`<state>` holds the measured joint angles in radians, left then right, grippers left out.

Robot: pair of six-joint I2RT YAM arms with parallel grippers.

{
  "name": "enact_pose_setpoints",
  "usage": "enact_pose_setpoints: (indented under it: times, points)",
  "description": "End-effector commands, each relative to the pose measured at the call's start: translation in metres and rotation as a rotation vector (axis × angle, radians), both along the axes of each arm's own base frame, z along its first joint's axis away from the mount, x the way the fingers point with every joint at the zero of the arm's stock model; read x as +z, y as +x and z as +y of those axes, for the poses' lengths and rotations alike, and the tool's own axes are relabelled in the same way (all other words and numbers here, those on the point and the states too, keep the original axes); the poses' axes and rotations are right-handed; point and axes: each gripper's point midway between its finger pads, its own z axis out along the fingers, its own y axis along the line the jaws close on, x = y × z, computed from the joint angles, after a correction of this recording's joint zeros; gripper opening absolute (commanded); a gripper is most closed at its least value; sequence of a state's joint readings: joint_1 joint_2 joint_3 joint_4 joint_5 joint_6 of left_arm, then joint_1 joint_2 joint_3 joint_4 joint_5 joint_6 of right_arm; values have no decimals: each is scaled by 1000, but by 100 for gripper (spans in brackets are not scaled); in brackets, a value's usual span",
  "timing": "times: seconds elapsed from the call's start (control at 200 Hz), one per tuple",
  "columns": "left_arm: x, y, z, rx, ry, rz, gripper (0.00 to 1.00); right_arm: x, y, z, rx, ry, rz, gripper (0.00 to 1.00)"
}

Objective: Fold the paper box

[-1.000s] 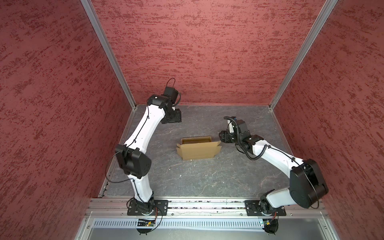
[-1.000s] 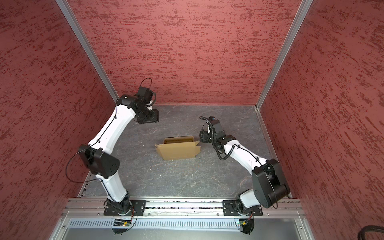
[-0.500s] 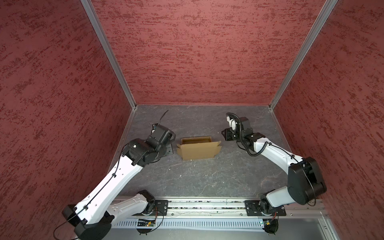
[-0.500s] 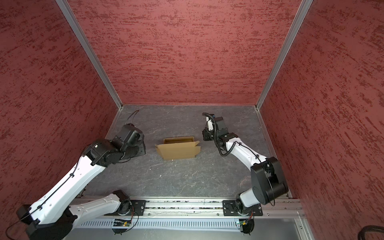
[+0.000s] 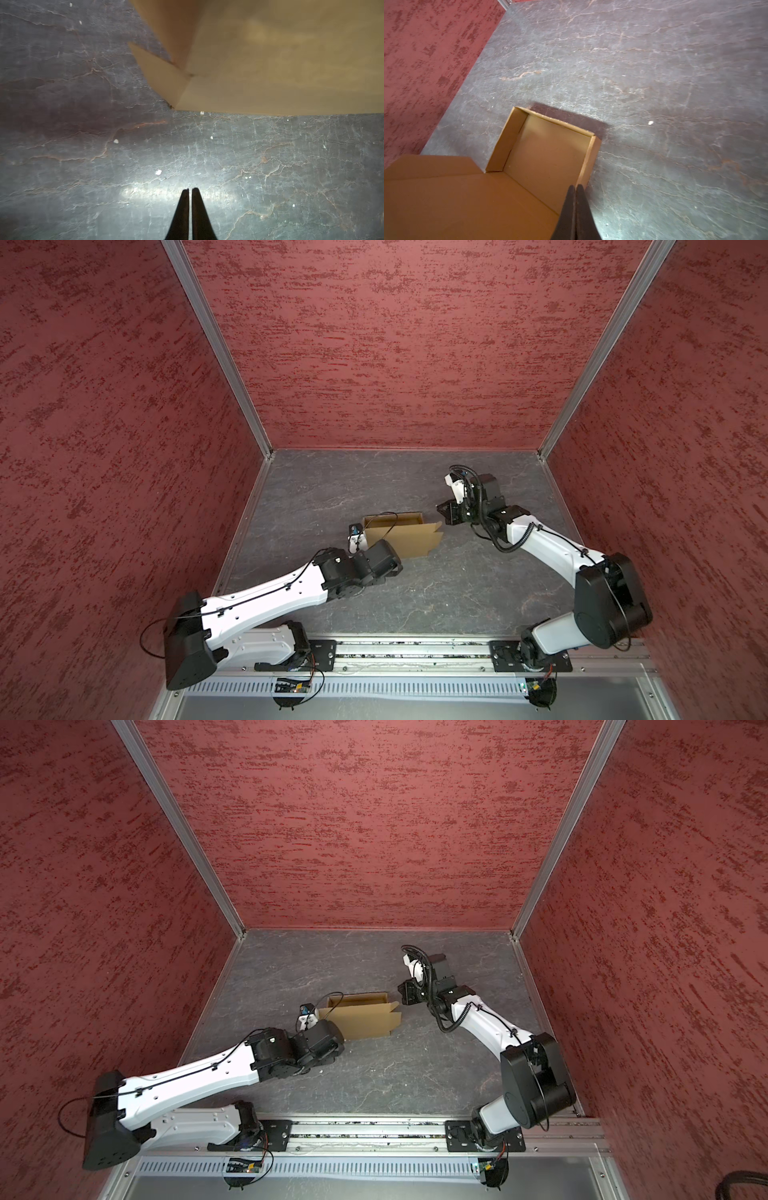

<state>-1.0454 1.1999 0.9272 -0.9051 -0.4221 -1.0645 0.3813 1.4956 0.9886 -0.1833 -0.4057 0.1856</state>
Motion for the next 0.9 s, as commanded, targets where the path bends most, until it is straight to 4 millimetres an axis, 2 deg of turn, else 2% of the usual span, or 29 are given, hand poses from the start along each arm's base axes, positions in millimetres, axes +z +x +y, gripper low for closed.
enact_pose_setpoints:
  times: [0.0, 0.22, 0.441, 0.636, 0.867, 0.897]
  points:
    - [2, 20, -19, 7, -65, -49, 8, 16, -8, 14, 78, 41, -47, 4]
    - [-16, 35, -9, 47, -37, -30, 7, 1, -25, 25, 139, 31, -19, 4]
    - [-22, 50, 9, 87, -44, -36, 8, 1, -41, 41, 203, 32, -25, 4]
    - [-22, 67, 24, 115, -37, -51, 8, 0, -54, 57, 244, 38, -20, 5]
    - [-16, 103, 35, 135, -54, -92, 8, -1, -67, 71, 266, 51, -12, 5]
    - [-16, 108, 35, 137, -54, -96, 8, 11, -70, 72, 270, 67, -37, 5]
